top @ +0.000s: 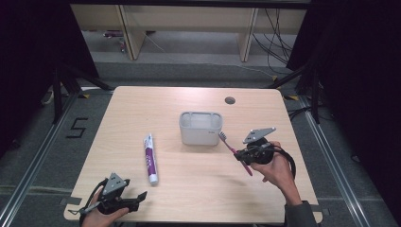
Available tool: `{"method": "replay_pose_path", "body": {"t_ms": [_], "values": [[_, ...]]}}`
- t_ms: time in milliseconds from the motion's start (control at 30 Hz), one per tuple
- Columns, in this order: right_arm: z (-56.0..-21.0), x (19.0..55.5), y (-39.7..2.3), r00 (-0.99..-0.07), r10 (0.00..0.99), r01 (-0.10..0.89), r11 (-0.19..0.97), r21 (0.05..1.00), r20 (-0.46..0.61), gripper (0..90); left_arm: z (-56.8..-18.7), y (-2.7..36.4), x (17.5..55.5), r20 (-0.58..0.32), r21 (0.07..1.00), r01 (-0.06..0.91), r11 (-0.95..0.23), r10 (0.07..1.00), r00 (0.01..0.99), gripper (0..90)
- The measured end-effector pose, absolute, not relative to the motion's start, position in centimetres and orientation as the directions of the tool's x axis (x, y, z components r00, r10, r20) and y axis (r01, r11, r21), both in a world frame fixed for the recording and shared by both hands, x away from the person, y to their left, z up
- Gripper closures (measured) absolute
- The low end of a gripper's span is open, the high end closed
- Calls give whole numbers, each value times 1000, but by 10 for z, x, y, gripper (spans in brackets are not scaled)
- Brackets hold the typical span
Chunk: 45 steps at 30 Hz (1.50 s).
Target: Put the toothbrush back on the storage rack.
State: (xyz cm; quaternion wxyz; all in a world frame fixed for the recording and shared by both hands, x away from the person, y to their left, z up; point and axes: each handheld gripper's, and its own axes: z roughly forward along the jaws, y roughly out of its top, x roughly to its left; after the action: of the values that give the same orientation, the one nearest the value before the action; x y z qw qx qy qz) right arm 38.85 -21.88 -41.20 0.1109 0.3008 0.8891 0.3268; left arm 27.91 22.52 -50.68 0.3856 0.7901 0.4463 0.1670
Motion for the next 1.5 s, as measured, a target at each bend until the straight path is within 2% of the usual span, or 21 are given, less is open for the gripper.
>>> {"method": "replay_pose_path", "body": {"t_ms": [367,500,833,1167,1433,1500], "values": [[-395,404,-222,-765,642,447,479,755,45,834,-508,225,280,-76,763,573,-299,839,539,186],[-390,410,-221,-758,652,419,459,783,23,834,-508,226,280,-80,759,575,-304,834,547,186],[-377,426,-214,-741,667,408,363,838,73,834,-508,226,280,-83,762,573,-300,834,546,185],[-363,441,-203,-746,664,345,315,884,55,834,-508,225,280,-76,759,575,-305,835,544,186],[-354,448,-191,-743,666,342,283,896,73,834,-509,224,279,-95,769,575,-280,840,535,186],[-352,453,-191,-745,663,332,270,904,75,834,-508,226,280,-77,759,573,-308,832,550,186]]}}
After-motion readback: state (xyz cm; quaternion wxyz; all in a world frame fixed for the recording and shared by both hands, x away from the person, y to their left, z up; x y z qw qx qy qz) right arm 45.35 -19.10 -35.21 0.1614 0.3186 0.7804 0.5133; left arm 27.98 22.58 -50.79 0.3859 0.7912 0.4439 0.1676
